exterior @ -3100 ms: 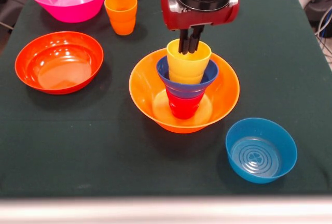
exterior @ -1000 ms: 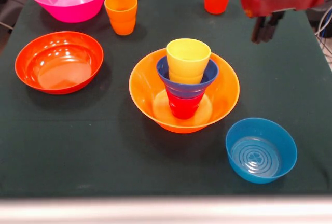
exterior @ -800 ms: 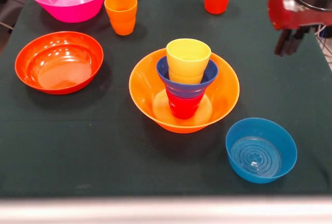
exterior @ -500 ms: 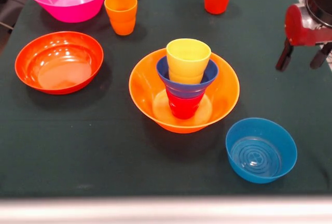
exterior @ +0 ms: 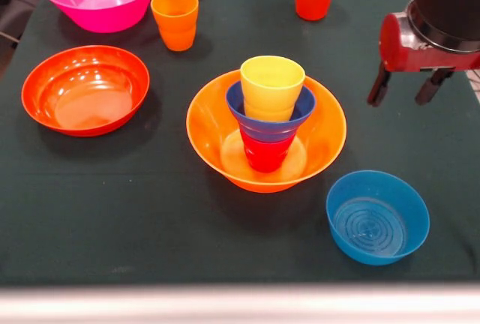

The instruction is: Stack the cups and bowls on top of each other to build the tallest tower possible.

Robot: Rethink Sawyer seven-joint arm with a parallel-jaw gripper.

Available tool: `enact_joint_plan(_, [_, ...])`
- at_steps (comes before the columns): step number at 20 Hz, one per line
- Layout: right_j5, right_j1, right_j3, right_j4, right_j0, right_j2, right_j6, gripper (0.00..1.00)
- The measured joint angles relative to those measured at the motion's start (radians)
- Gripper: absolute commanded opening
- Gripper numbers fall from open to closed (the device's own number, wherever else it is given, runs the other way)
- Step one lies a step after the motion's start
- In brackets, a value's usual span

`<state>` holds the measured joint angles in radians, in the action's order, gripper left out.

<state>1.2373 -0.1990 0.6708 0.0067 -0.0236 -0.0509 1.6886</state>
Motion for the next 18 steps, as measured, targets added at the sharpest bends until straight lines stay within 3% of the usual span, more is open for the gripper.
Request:
enact_joint_plan(9, [-0.133, -0.045, 0.097, -0.007, 0.036, -0.001, 0.0, 1.0])
enact_joint_plan(18, [-0.142, -0.058, 0.103, -0.014, 0.04, -0.001, 0.0, 1.0])
